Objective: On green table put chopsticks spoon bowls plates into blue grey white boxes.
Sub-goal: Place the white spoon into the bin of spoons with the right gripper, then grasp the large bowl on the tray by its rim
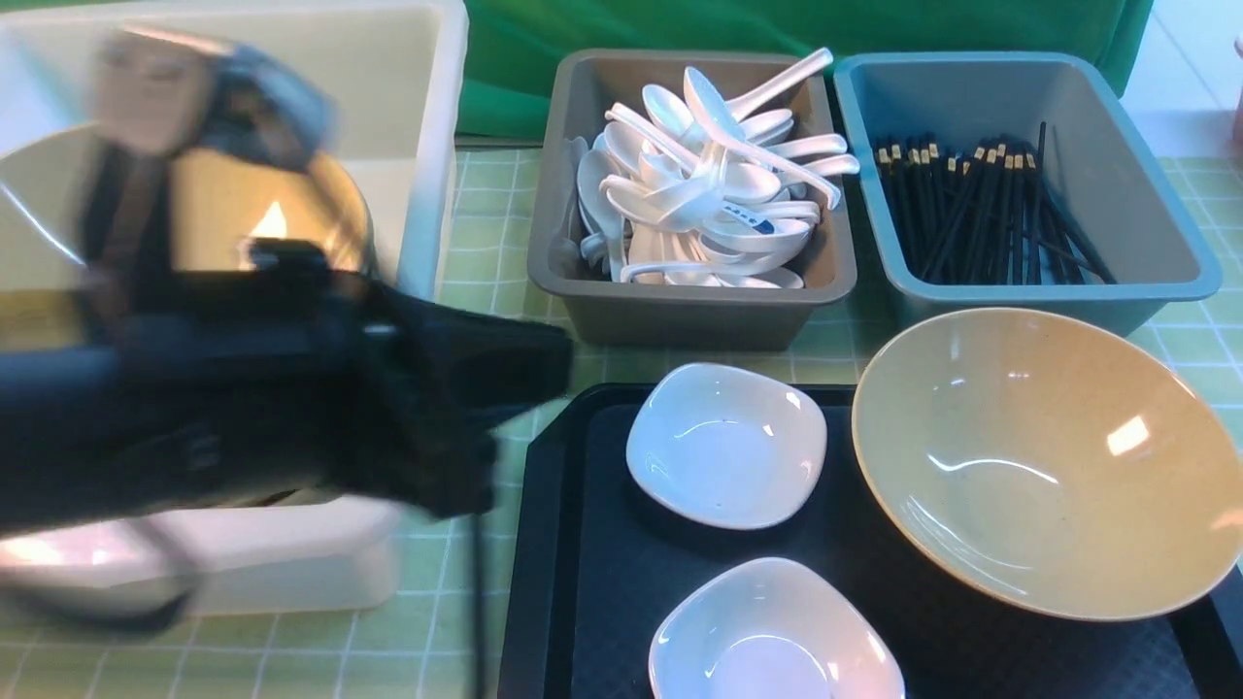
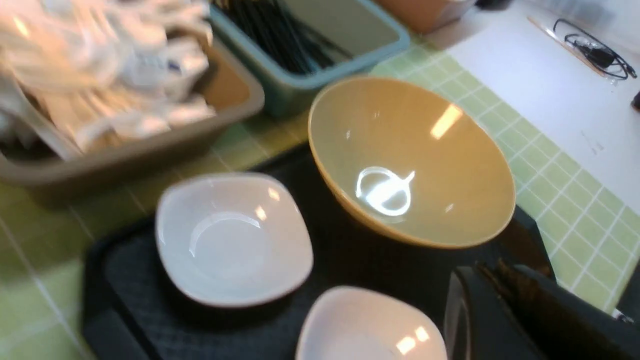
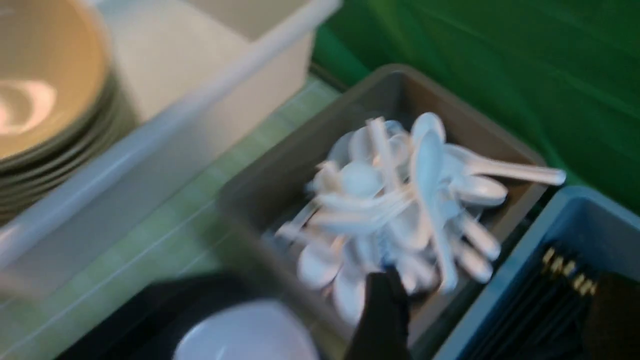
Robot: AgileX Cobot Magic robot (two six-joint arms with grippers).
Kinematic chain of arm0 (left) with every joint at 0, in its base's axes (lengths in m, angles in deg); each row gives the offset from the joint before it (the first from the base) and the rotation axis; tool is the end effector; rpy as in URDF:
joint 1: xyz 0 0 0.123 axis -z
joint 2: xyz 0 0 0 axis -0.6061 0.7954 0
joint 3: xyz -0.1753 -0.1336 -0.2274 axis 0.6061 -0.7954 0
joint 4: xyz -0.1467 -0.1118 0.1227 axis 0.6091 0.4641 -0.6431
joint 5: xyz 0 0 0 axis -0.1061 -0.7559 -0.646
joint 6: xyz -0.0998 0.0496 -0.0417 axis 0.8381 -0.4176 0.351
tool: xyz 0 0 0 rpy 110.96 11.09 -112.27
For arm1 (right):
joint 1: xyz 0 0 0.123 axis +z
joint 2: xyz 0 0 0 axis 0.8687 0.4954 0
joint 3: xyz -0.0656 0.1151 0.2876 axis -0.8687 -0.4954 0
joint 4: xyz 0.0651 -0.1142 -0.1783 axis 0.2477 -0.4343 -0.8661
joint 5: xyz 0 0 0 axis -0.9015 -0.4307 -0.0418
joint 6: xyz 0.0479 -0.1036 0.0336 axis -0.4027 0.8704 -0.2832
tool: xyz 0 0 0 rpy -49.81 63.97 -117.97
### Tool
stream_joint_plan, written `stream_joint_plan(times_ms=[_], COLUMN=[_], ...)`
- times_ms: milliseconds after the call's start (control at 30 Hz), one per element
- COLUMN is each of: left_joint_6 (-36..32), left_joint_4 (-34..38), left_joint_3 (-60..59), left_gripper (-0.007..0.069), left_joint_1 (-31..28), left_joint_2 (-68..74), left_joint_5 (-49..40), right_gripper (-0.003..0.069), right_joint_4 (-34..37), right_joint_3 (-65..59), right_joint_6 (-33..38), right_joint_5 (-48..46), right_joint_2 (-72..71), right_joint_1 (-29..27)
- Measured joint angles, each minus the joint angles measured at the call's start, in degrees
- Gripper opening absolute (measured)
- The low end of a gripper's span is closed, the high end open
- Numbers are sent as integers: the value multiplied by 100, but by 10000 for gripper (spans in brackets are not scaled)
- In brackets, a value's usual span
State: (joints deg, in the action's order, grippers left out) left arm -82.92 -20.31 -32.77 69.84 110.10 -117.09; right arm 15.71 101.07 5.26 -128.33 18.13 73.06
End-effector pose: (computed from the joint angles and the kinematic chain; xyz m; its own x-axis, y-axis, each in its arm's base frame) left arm 0.1320 -0.1299 0.3659 -0.5166 0.1732 -0.8385 0.6805 0.6774 -0.2793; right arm 0.2450 0.0890 0.4941 -0.3091 -0.3282 -0.8926 -0.5516 0.8264 -0.1128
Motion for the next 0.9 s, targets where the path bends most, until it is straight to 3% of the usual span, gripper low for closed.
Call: stream_joint_plan(times_ms=[133, 167, 233, 300, 333, 367, 500, 600, 733, 800, 900], left_joint_6=[-194, -290, -334, -375, -381, -381, -183, -97, 89, 312, 523], left_joint_4=[496, 720, 838, 884, 903, 918, 937, 939, 887, 782, 533], left_joint_3=[371, 750, 1103, 1542, 1942, 2233, 3340, 3933, 4487, 4785, 5097], left_gripper=[92, 146, 200, 272, 343, 394, 574, 624, 629, 622, 550], left_joint_1=[0, 0, 2, 6, 13, 13, 76, 193, 326, 359, 358], left_joint_2=[968, 1471, 1998, 2529, 2919, 3239, 4591, 5399, 6106, 6423, 6641], left_joint_5=[-373, -662, -953, -1222, -1430, -1557, -1929, -1970, -1970, -1928, -1787], right_gripper=[458, 395, 313, 223, 132, 87, 28, 26, 26, 26, 27], right_joint_4=[0, -6, -20, -33, -45, -45, -58, -78, -150, -170, -175], right_joint_3=[-1256, -2129, -2680, -3179, -3488, -3636, -3828, -3838, -3838, -3838, -3838], right_joint_6=[0, 0, 0, 0, -6, -43, -308, -352, -413, -425, -431], right_joint_5=[60, 231, 320, 335, 335, 328, 217, 206, 191, 191, 176], right_joint_2=[-1436, -2173, -2689, -3194, -3530, -3713, -4019, -4054, -4061, -4067, -4072], right_joint_1=[0, 0, 0, 0, 0, 0, 0, 0, 0, 0, 0])
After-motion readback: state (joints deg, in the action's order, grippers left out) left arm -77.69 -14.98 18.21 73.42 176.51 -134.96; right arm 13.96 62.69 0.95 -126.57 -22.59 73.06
